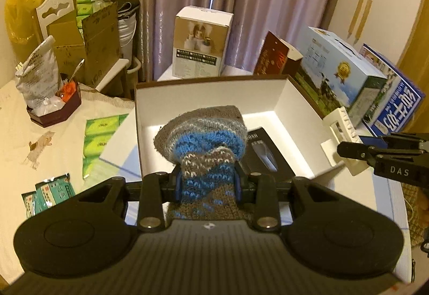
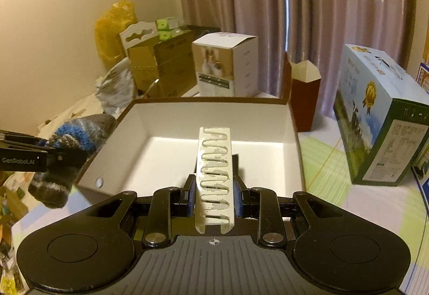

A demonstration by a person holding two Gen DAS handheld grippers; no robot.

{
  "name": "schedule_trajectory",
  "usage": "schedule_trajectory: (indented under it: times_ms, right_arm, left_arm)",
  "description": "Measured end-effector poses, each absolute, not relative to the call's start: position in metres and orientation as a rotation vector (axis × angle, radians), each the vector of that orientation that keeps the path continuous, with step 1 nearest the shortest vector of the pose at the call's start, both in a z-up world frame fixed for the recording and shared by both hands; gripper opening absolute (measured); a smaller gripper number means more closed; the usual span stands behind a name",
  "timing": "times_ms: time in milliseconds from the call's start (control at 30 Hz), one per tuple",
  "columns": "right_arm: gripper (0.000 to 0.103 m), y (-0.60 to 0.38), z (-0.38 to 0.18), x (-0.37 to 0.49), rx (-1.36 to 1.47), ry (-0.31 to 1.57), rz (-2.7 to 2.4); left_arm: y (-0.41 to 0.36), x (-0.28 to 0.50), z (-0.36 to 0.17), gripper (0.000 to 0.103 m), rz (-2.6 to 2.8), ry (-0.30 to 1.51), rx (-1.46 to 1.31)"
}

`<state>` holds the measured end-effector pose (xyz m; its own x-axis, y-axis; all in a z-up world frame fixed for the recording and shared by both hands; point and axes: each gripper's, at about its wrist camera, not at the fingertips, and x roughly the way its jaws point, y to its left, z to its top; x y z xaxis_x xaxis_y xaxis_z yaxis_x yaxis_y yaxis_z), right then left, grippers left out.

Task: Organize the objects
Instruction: 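Carry the pouch with the left tool while the right tool carries the clip strip into the brown box, then open the right tool beside the FLYCO box while the left tool releases the pouch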

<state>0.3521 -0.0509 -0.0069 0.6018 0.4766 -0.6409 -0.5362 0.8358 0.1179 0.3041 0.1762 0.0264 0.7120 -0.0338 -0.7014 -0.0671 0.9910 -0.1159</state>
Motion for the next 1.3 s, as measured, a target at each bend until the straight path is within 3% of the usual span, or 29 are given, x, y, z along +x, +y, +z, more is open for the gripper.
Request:
schedule_trajectory:
  times_ms: [1033,1133,1300]
  right_arm:
    - [0.025,-0.038,-0.082,0.436,-0.202,0.904,0.441]
    - [0.025,-0.038,-0.084,0.438,-0.21,0.909,0.443]
    - [0.025,-0.037,-0.086,0.442,-0.219,0.916,0.443]
  left_arm:
    - [0.188,0.412,-0.064,0.031,0.075,1.014,-0.123]
    - [0.186,0.415,-0.068,0.034,0.069,1.028,-0.117]
    - [0.182,0.419,-0.073,0.046,0.066,1.042,-0.091]
